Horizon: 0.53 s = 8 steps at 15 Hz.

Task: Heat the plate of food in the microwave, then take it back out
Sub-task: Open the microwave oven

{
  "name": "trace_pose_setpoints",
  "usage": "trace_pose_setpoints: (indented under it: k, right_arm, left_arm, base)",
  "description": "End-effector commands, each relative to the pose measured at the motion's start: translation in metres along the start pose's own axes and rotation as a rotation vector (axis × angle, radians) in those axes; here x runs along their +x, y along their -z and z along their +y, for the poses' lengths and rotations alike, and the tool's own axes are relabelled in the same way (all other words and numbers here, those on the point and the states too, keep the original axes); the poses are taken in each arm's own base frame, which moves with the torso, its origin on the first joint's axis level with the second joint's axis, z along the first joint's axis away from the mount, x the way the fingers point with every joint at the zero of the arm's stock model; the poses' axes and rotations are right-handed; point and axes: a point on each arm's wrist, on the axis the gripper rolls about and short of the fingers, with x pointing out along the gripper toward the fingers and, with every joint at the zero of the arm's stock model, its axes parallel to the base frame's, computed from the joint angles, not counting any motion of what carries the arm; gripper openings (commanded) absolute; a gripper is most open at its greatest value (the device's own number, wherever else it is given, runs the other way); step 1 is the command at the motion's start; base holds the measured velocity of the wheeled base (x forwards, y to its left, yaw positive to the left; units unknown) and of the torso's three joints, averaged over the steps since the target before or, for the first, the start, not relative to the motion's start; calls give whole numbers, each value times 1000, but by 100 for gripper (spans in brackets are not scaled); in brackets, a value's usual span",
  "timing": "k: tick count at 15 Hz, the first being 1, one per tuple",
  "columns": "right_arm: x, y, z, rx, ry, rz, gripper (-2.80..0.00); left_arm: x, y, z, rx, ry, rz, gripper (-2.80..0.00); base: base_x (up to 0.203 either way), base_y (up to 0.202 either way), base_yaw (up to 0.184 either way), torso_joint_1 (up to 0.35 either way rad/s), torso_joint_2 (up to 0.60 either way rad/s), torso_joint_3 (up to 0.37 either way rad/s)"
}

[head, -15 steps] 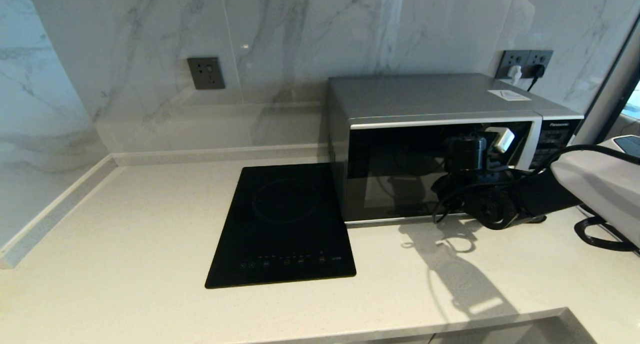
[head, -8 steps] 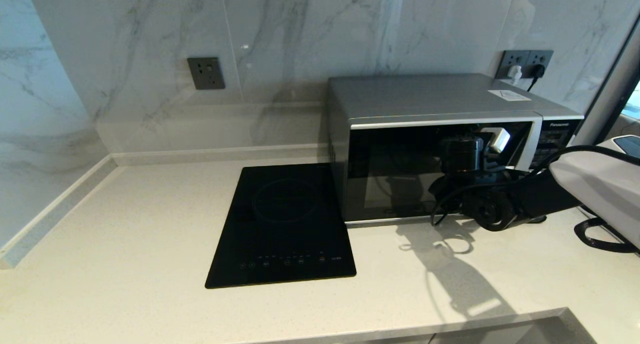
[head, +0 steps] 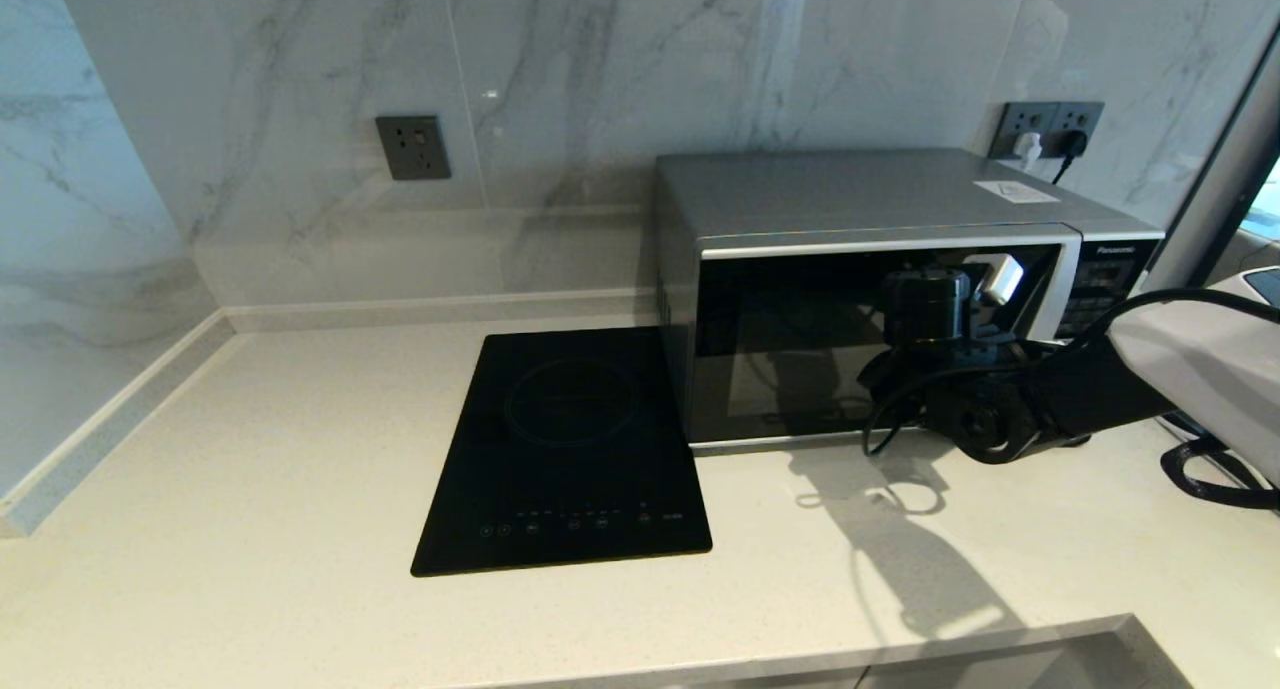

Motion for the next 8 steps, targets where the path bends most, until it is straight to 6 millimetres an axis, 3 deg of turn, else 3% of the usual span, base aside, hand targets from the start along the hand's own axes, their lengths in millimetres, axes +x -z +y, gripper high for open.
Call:
trace_pose_setpoints:
  k: [1,8]
  right_arm:
    - [-4,-4,-2,18,-2,-3,-280]
    - [-15,3,7,7,-28,-10,-280]
  left_arm:
    - [0,0,0,-1,-1,2,-280]
    - [0,0,0,-1,-1,2,-280]
  base:
    - [0,0,0,0,0,0]
    - [0,0,0,0,0,0]
